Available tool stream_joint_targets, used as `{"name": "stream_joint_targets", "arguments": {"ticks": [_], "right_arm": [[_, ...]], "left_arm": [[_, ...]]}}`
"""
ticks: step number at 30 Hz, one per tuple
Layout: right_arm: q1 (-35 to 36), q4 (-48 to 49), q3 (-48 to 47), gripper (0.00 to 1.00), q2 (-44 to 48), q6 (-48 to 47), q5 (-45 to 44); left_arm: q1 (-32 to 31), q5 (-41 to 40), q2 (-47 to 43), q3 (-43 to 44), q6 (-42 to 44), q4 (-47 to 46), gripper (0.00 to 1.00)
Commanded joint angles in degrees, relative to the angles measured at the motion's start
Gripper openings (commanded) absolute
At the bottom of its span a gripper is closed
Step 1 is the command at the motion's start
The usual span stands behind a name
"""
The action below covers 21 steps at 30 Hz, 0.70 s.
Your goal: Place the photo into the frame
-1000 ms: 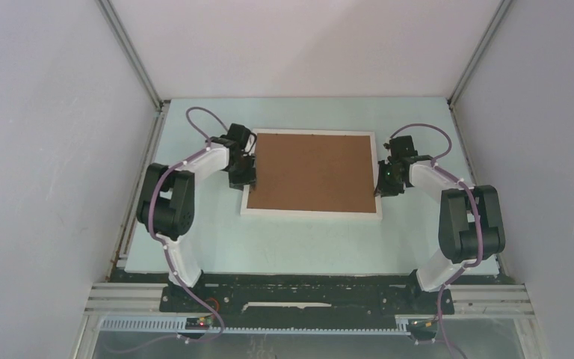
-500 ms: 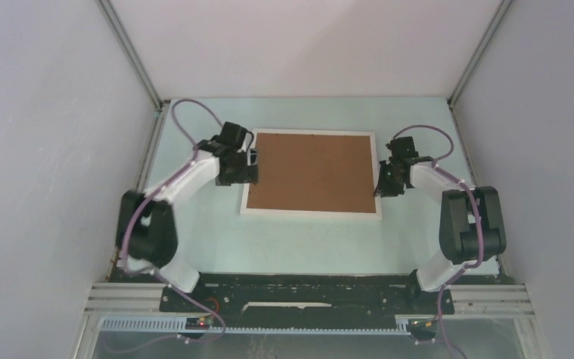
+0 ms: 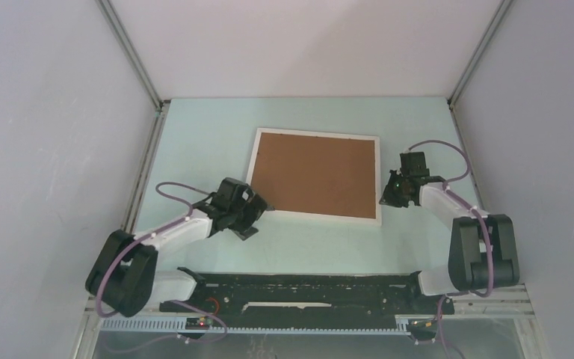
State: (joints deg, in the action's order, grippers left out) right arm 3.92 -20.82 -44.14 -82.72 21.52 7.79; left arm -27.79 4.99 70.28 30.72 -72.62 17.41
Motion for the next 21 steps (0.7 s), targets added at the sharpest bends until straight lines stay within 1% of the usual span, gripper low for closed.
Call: {"name": "stream_joint_targets", "arguments": {"ticks": [1,3,6,7,8,9,10,11,12,13,14,16,17,19,21], "right_arm": [[3.48,-1.32,4.75,0.0,6.87,4.55,0.65],[5.98,-1.34,7.12,0.0,10.5,7.55,2.29],[8.45,-4.7,6.48,0.0,14.11,9.77,8.25],[9.19,-6.19,4.49,0.09,16.52,8.69,7.14],[10.04,-6.96,0.85,0.23,19.29,6.86,4.74],[10.6,-6.5,-2.43,0.45,19.87,3.98,2.47],[10.66,-5.14,-6.11,0.59,18.39,0.32,0.88],[10.64,-3.76,-10.34,0.68,15.04,-3.8,-1.02],[10.26,-3.13,-15.06,0.72,10.09,-7.39,-2.62],[9.47,-3.41,-20.13,0.74,5.3,-10.7,-3.45],[8.8,-1.67,-23.81,0.75,0.78,-13.37,-3.88],[8.1,5.59,-28.13,0.83,-6.27,-18.85,-0.3],[7.59,6.9,-31.32,0.85,-10.63,-21.77,1.75],[6.88,2.84,-42.6,0.87,-20.87,-25.43,6.24],[6.31,-5.01,-57.16,0.87,-31.99,-26.16,8.0]], "left_arm": [[-0.03,-3.56,6.69,4.96,-8.11,-12.66,0.98],[0.61,-7.85,10.19,8.83,-4.12,-9.87,0.98],[3.44,-7.21,14.58,12.38,-0.6,-8.45,0.94],[4.25,-7.53,15.37,13.02,0.52,-7.37,0.93],[5.04,-7.73,15.83,12.94,0.89,-7.0,0.92],[5.92,-7.36,16.05,12.2,1.32,-7.67,0.92],[6.8,-6.79,16.29,11.55,1.62,-8.33,0.91],[7.49,-6.11,16.6,11.3,2.3,-8.93,0.91],[8.14,-5.55,17.09,11.57,3.6,-9.05,0.92],[8.6,-4.15,17.73,12.42,4.9,-8.85,0.93],[8.8,-2.78,18.35,13.31,6.32,-8.8,0.95],[9.06,-0.88,19.45,15.16,8.58,-8.44,0.98],[9.18,0.06,19.92,15.84,9.6,-8.29,0.99],[9.65,1.57,20.52,16.54,10.68,-8.3,1.0],[9.91,2.67,20.99,16.52,11.88,-8.44,1.0]]}}
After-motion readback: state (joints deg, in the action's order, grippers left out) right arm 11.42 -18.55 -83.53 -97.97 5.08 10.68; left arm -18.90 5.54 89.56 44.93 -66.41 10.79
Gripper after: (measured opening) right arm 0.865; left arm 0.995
